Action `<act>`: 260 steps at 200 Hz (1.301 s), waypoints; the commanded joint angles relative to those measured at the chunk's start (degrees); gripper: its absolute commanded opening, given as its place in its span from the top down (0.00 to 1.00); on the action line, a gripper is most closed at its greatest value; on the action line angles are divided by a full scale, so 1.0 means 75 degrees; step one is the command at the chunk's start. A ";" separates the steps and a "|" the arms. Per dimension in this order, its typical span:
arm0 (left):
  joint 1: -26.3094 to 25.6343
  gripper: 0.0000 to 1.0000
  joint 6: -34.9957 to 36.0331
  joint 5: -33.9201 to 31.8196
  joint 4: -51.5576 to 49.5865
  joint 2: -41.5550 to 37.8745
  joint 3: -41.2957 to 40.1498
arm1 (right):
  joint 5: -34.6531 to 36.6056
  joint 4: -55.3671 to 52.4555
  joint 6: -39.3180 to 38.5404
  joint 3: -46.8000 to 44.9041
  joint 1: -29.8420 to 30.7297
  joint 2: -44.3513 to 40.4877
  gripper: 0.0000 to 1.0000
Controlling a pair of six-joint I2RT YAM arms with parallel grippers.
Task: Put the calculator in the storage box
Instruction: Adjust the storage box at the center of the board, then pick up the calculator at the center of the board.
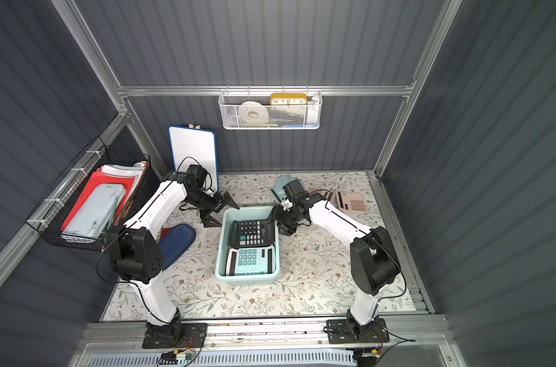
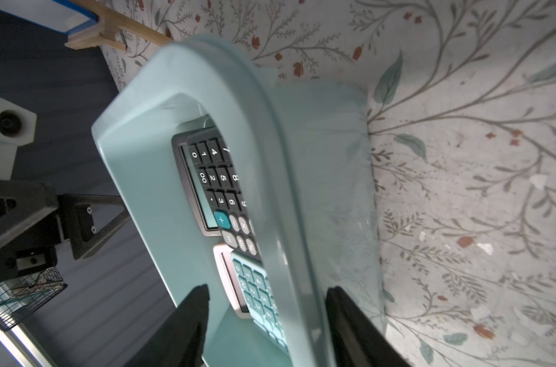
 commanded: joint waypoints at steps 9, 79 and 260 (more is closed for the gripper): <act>-0.0101 0.01 0.0092 0.0280 0.0008 0.0319 0.0446 | -0.0412 0.0394 -0.0212 0.0202 -0.0154 -0.0200 0.37; -0.0089 0.01 0.0128 -0.1697 -0.0807 0.0047 0.1262 | 0.1142 -0.0313 -0.0310 -0.0185 -0.1548 -0.1134 0.28; -0.0241 0.01 0.0224 -0.1088 -0.0916 0.1226 0.3783 | 0.2435 0.2466 -0.0088 -0.0904 -0.3732 0.0602 0.31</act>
